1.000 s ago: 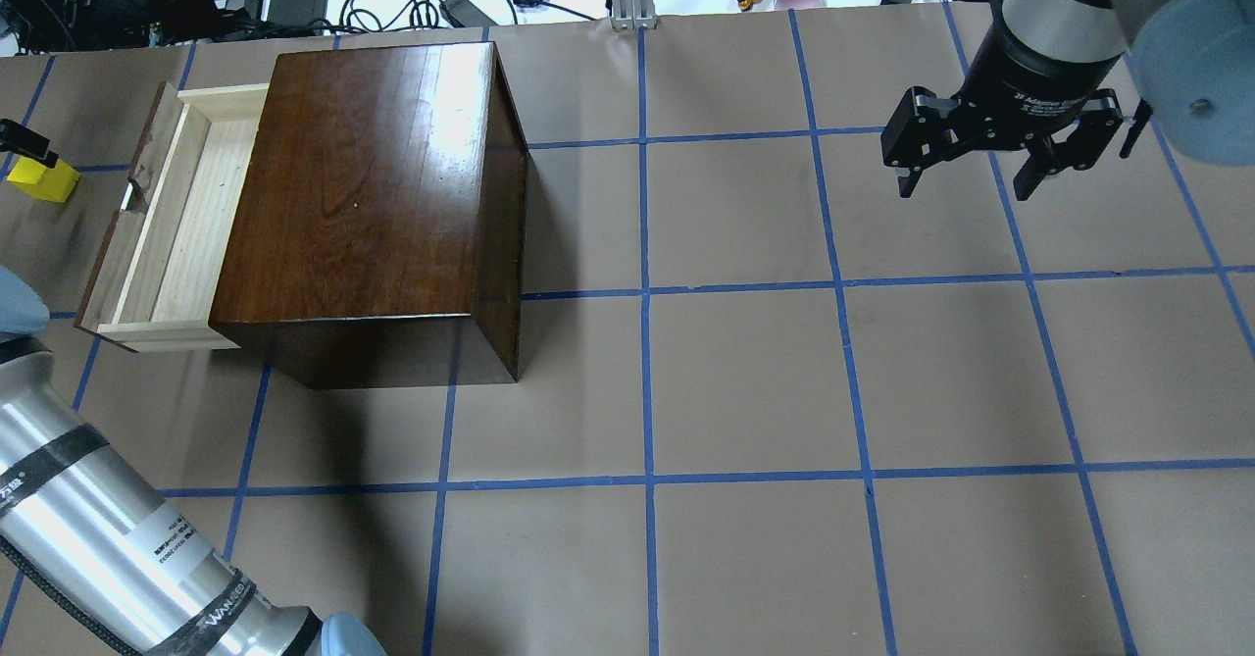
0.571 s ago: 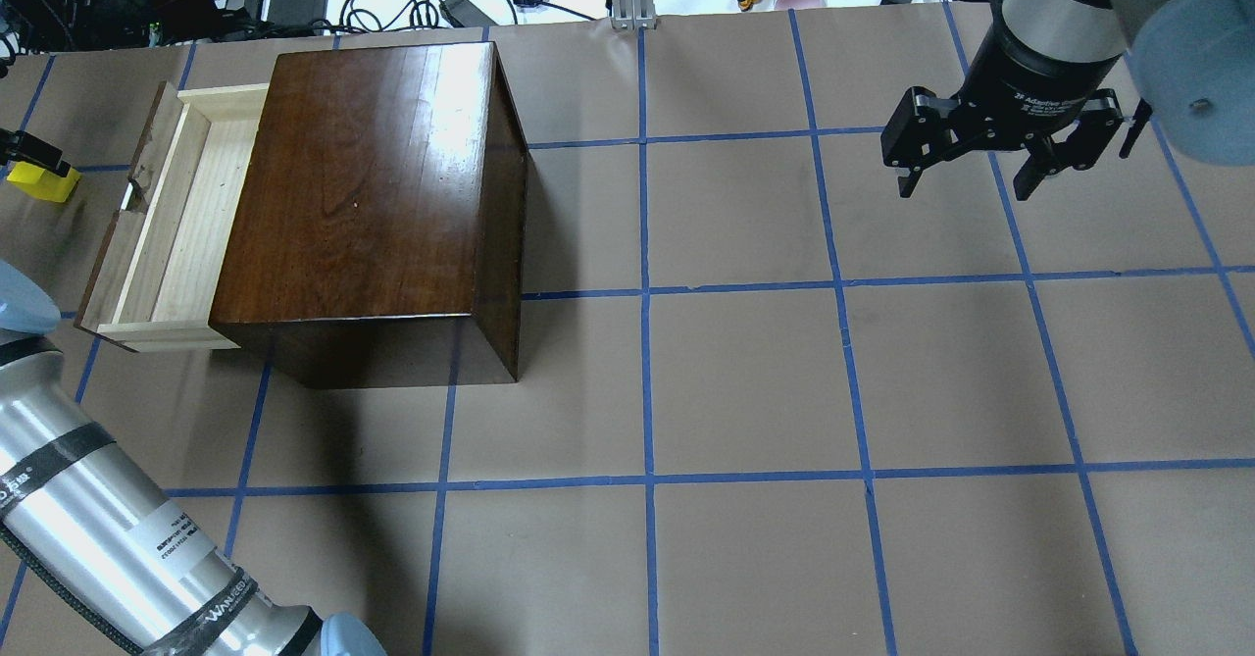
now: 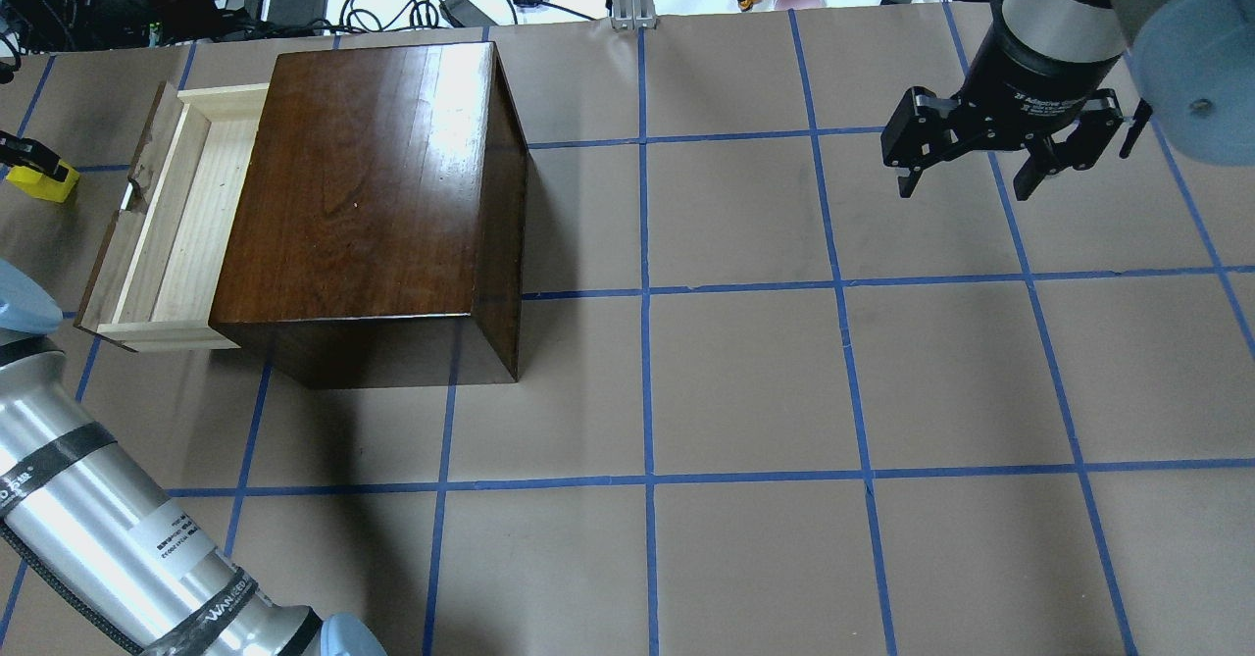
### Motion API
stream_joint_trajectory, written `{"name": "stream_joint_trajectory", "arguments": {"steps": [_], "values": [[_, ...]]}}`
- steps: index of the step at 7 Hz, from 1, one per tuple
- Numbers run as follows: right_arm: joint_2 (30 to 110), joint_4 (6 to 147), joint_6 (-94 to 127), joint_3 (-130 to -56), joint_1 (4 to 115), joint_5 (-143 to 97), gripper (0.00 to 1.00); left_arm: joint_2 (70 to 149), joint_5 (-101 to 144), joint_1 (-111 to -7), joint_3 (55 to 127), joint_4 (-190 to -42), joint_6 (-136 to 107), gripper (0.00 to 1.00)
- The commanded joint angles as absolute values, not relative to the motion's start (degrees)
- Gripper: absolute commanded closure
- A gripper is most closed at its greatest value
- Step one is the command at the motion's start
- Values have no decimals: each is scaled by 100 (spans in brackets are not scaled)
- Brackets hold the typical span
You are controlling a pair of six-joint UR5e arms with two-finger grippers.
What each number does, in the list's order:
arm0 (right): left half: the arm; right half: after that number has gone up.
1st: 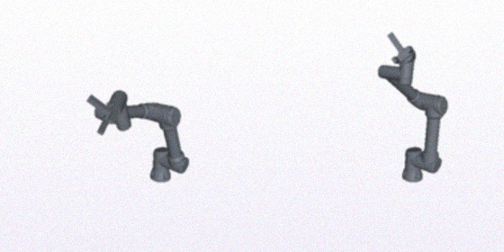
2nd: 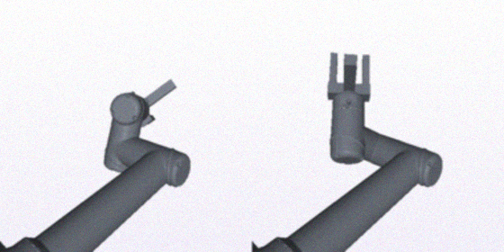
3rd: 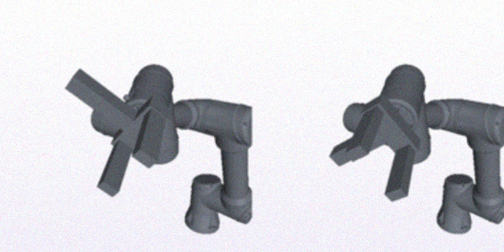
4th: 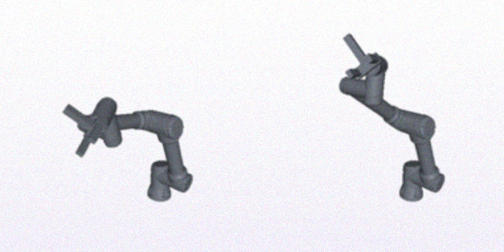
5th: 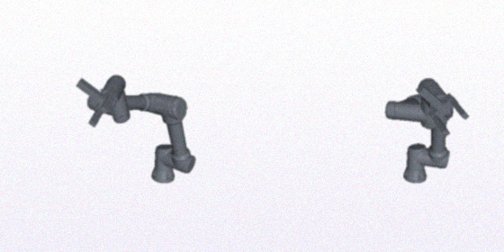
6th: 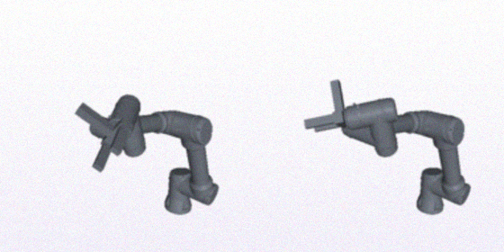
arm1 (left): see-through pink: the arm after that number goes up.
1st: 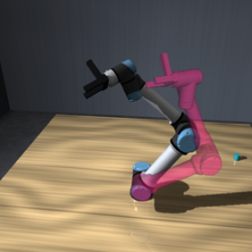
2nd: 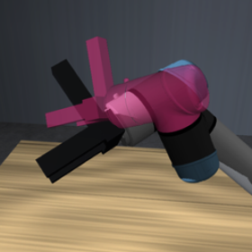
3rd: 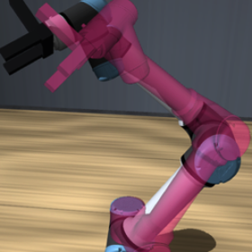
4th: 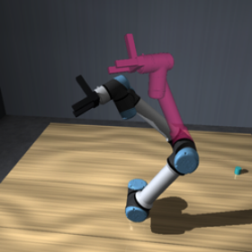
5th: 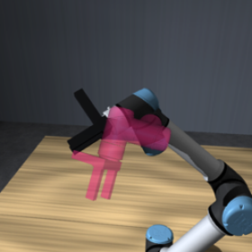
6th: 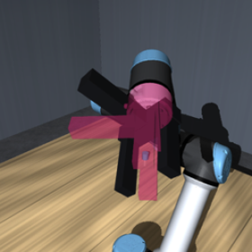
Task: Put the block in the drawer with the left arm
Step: 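Grasp the yellow cube with the left gripper and lift it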
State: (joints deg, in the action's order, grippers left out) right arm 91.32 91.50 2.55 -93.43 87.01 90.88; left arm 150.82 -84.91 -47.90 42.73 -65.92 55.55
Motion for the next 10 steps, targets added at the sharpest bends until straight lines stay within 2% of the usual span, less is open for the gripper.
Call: {"name": "stream_joint_trajectory", "arguments": {"steps": [1, 4, 7, 8, 10], "values": [[9132, 9149, 255, -9343, 8701, 9088, 0, 14916, -8482, -4790, 4272, -6819, 5502, 100], [9132, 9149, 255, -9343, 8701, 9088, 0, 13865, -8499, -4912, 4289, -8580, 5144, 100], [9132, 9141, 255, -9343, 8692, 9079, 0, 12721, -8517, -5639, 4394, -10182, 3268, 100], [9132, 9149, 255, -9343, 8701, 9079, 0, 12465, -8517, -5982, 4551, -10352, 2695, 100], [9132, 9149, 255, -9343, 8692, 9079, 0, 12025, -8490, -6458, 5383, -10275, 1841, 100]]}}
